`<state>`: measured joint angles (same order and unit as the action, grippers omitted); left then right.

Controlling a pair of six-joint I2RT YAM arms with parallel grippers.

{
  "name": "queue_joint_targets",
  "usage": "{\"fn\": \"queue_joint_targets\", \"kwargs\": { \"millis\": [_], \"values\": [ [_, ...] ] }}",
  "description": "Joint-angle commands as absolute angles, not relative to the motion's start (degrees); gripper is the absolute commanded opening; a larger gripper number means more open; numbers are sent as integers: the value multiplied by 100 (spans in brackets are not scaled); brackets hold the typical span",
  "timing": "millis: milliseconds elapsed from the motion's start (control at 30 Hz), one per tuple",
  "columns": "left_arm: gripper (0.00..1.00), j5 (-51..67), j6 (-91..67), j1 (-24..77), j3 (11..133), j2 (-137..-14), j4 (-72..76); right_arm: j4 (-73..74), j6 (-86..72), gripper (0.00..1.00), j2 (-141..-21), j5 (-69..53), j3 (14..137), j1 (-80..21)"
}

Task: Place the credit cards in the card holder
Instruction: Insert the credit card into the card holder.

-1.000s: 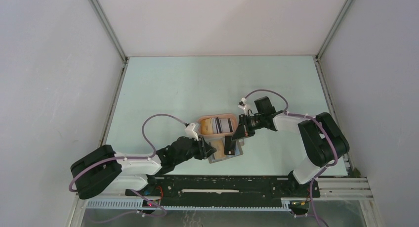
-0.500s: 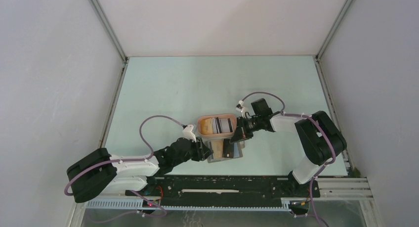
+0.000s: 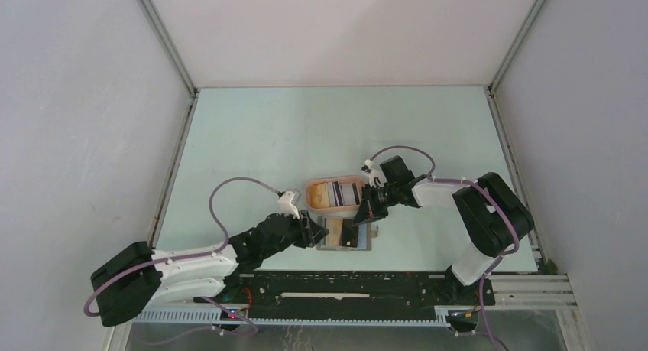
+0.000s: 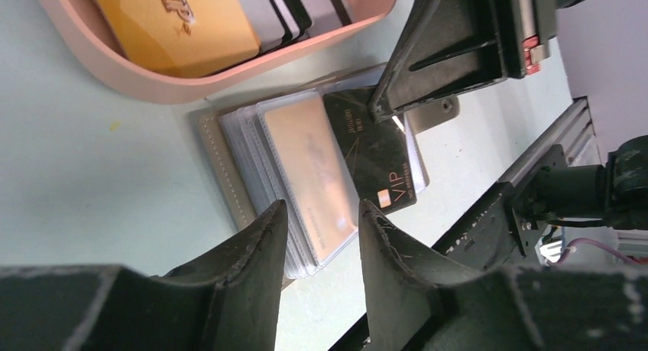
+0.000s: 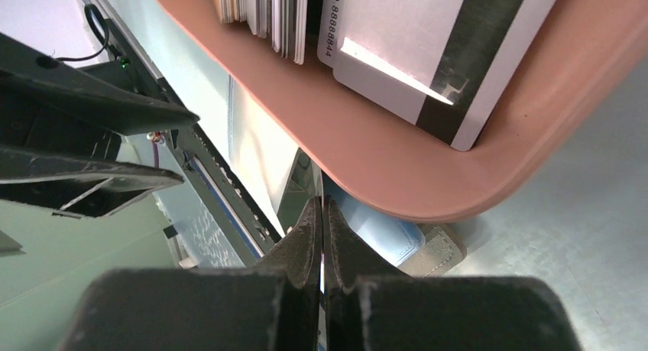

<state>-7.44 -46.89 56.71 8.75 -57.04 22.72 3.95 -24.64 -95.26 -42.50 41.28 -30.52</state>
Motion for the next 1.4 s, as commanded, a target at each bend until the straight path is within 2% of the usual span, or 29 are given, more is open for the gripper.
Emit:
{"fn": "queue_joint_targets", "kwargs": {
  "millis": [0,433,700,933,1000,1033,1067,1100,1367],
  "values": [
    [45,-1021,-4359,5714,827,-5391,2045,478,-2643,1,-9444,-3543,4037,-3103],
    [46,-1252,-4114,5884,943,-5687,2169,345,-3000,0,-9421,-3279,3948,-3290],
    [55,-1325,-3919,6063,1104,-5895,2265,286,-3042,0,-9681,-3473,4164,-3313],
    [63,-1896,-3841,6425,1486,-5980,1839,293,-3033,1,-9880,-3568,4339,-3335],
    [69,-2079,-3886,6547,1621,-6091,1760,290,-3036,2,-9908,-3577,4357,-3357],
    [78,-2189,-3907,6619,1722,-6163,1754,293,-3026,3,-9920,-3585,4370,-3367],
    [97,-2269,-3927,6704,1805,-6287,1724,311,-3016,4,-9929,-3593,4387,-3367],
    [99,-2349,-3935,6777,1901,-6390,1671,315,-3017,4,-9934,-3602,4394,-3369],
    [100,-3100,-4156,7360,3131,-7439,480,332,-2999,7,-9945,-3656,4416,-3379]
  ]
}}
